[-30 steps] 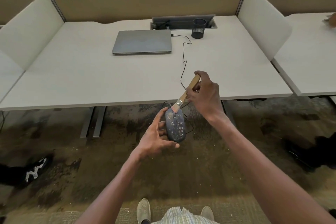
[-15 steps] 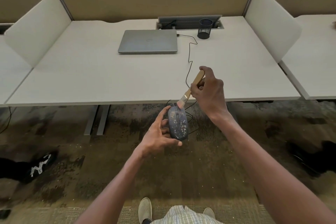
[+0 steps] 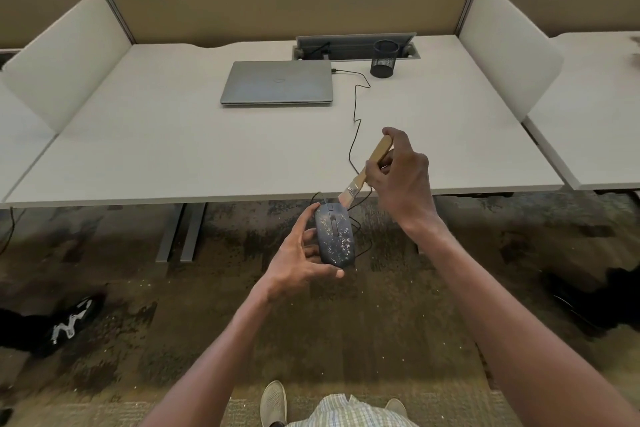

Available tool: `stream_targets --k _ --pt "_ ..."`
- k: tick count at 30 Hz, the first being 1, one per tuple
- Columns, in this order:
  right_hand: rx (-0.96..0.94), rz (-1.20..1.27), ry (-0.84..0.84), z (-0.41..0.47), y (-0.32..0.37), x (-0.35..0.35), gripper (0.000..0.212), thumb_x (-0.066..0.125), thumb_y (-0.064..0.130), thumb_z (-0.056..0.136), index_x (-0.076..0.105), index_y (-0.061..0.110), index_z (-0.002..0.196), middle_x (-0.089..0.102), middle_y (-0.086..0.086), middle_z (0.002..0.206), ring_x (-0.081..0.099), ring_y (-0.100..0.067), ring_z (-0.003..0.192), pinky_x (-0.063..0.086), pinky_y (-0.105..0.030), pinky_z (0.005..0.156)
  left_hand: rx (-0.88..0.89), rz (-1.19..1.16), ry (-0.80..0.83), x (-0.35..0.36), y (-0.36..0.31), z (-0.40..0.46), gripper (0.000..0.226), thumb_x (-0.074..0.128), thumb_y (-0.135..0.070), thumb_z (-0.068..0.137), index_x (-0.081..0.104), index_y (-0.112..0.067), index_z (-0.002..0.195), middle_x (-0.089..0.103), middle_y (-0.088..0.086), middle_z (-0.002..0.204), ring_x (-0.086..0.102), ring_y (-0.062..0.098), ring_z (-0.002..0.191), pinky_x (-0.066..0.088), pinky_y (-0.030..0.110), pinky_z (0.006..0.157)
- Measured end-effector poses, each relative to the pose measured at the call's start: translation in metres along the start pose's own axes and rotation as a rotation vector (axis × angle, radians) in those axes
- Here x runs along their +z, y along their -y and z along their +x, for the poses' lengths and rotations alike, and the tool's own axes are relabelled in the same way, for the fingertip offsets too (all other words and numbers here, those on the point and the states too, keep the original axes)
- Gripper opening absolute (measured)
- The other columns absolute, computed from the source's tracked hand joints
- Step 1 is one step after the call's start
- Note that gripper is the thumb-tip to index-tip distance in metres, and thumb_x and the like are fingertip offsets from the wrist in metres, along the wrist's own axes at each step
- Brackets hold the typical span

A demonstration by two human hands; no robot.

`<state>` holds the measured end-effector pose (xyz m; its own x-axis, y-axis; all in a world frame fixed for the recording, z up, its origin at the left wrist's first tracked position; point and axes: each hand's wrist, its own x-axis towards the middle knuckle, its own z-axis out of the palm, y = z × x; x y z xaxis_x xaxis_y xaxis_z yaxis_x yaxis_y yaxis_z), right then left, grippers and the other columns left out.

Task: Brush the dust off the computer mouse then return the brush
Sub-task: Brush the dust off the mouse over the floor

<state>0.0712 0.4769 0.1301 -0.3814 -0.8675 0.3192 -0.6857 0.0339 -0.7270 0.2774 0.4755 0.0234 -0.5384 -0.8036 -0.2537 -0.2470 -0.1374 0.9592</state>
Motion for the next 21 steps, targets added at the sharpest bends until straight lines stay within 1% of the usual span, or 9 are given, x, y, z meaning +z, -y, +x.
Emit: stream_targets --k 2,4,8,11,13,15,16,17,21 --pt "-0.023 0.025 -0.007 -0.001 0.004 0.002 0.055 0.069 0.007 0.092 0.046 0.006 0.142 0.066 -0.001 0.080 0.071 -0.017 0.069 0.056 -0.013 0.064 -0.003 -0.003 0.006 0.001 -0.003 0.001 0.133 0.097 -0.011 0.052 0.020 -0.040 0.157 0.058 0.007 0.142 0.065 0.022 0.122 0.053 0.052 0.103" --pt "-0.041 0.026 0.010 -0.003 0.006 0.004 0.055 0.070 0.007 0.092 0.046 0.005 0.142 0.065 0.001 0.080 0.070 -0.015 0.068 0.053 -0.006 0.061 0.000 -0.006 0.006 0.002 -0.006 0.001 0.134 0.096 -0.010 0.053 0.018 -0.037 0.158 0.056 0.007 0.144 0.063 0.024 0.125 0.052 0.052 0.104" --pt "-0.041 0.025 0.034 -0.007 0.004 0.008 0.056 0.070 0.007 0.092 0.046 0.005 0.143 0.064 0.002 0.081 0.069 -0.012 0.068 0.057 -0.012 0.063 0.006 -0.014 -0.009 0.002 -0.009 0.000 0.135 0.096 -0.013 0.052 0.018 -0.039 0.158 0.054 0.008 0.146 0.062 0.023 0.125 0.052 0.051 0.104" --pt "-0.034 0.017 0.025 -0.008 -0.001 0.007 0.057 0.070 0.007 0.091 0.046 0.005 0.143 0.063 0.003 0.080 0.066 -0.010 0.067 0.051 -0.001 0.061 0.009 -0.018 -0.018 0.000 -0.009 -0.001 0.135 0.097 -0.019 0.049 0.019 -0.041 0.157 0.055 0.008 0.144 0.063 0.022 0.124 0.053 0.051 0.103" --pt "-0.028 -0.007 0.024 -0.007 -0.005 0.005 0.058 0.070 0.007 0.092 0.044 0.006 0.144 0.063 0.003 0.082 0.068 -0.013 0.069 0.055 -0.008 0.065 0.007 -0.019 -0.026 -0.001 -0.008 0.000 0.136 0.097 -0.025 0.046 0.019 -0.043 0.155 0.055 0.008 0.144 0.062 0.023 0.125 0.052 0.052 0.104" --pt "-0.022 -0.041 0.017 -0.006 -0.007 0.003 0.057 0.069 0.007 0.093 0.044 0.006 0.144 0.065 -0.001 0.082 0.071 -0.019 0.072 0.062 -0.026 0.072 0.007 -0.022 -0.033 -0.001 -0.008 0.000 0.133 0.097 -0.027 0.044 0.021 -0.048 0.151 0.054 0.009 0.146 0.062 0.024 0.125 0.052 0.052 0.104" --pt "-0.021 -0.045 0.005 -0.005 -0.007 0.002 0.057 0.069 0.008 0.093 0.044 0.006 0.144 0.066 -0.002 0.082 0.071 -0.020 0.073 0.063 -0.030 0.073 0.010 -0.022 -0.034 -0.002 -0.009 0.000 0.131 0.097 -0.028 0.044 0.022 -0.051 0.148 0.054 0.009 0.146 0.063 0.024 0.125 0.052 0.051 0.104" --pt "-0.020 -0.037 -0.011 -0.005 -0.006 0.001 0.057 0.070 0.008 0.093 0.044 0.006 0.144 0.068 -0.004 0.084 0.072 -0.020 0.073 0.062 -0.028 0.073 0.014 -0.018 -0.033 -0.002 -0.009 0.001 0.130 0.097 -0.028 0.045 0.022 -0.052 0.147 0.054 0.009 0.146 0.063 0.023 0.125 0.052 0.051 0.104" --pt "-0.045 0.042 -0.049 -0.002 0.001 0.002 0.058 0.071 0.008 0.091 0.045 0.004 0.143 0.071 -0.007 0.086 0.068 -0.011 0.070 0.048 0.002 0.062 0.018 -0.008 -0.024 -0.003 -0.010 0.003 0.132 0.097 -0.023 0.049 0.019 -0.045 0.153 0.051 0.012 0.149 0.061 0.025 0.127 0.050 0.053 0.106"
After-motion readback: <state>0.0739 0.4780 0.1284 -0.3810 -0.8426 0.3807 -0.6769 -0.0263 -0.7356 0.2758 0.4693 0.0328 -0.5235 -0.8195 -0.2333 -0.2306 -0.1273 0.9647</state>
